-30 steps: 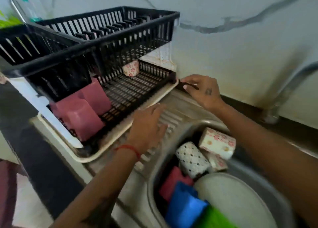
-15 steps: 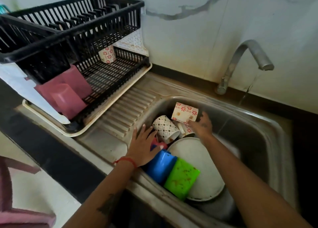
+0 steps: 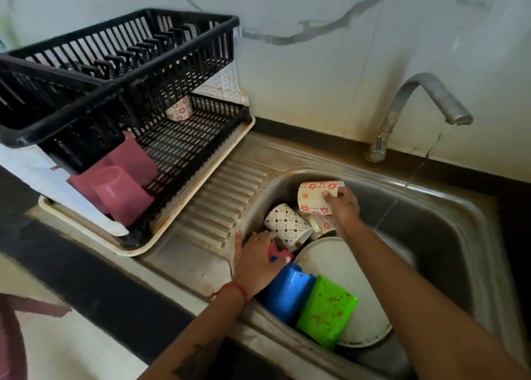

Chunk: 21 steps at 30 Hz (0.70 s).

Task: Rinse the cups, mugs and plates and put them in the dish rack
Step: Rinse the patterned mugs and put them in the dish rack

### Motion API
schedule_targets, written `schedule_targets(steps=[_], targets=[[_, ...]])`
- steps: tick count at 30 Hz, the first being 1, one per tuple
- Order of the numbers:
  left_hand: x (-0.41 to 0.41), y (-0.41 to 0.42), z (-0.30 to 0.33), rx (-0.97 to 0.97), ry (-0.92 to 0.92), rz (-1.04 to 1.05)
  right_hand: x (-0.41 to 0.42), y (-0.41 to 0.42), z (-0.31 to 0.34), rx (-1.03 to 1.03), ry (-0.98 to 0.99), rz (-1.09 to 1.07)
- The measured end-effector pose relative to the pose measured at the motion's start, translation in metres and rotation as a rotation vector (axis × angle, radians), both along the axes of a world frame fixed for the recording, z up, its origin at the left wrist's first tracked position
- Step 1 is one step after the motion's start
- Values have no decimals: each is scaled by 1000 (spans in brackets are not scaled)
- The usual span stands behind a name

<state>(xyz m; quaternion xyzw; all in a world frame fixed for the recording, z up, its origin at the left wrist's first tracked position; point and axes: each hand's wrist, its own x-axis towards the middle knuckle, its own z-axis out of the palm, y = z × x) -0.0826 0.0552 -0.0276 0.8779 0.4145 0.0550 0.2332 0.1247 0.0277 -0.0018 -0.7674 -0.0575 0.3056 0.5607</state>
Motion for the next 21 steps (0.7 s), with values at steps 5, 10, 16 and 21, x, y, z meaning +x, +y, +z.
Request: schedule_targets(steps=[5, 10, 16, 21], targets=[[39, -6, 32, -337, -478, 171, 15, -31, 27, -8, -173, 39], [105, -34, 79, -990, -427, 154, 32, -77, 63, -45, -496, 211], [173, -56, 103, -1675, -599, 287, 56, -120, 81, -152, -743, 263], [216, -54, 114, -1946, -881, 292, 66, -131, 91, -139, -990, 262]])
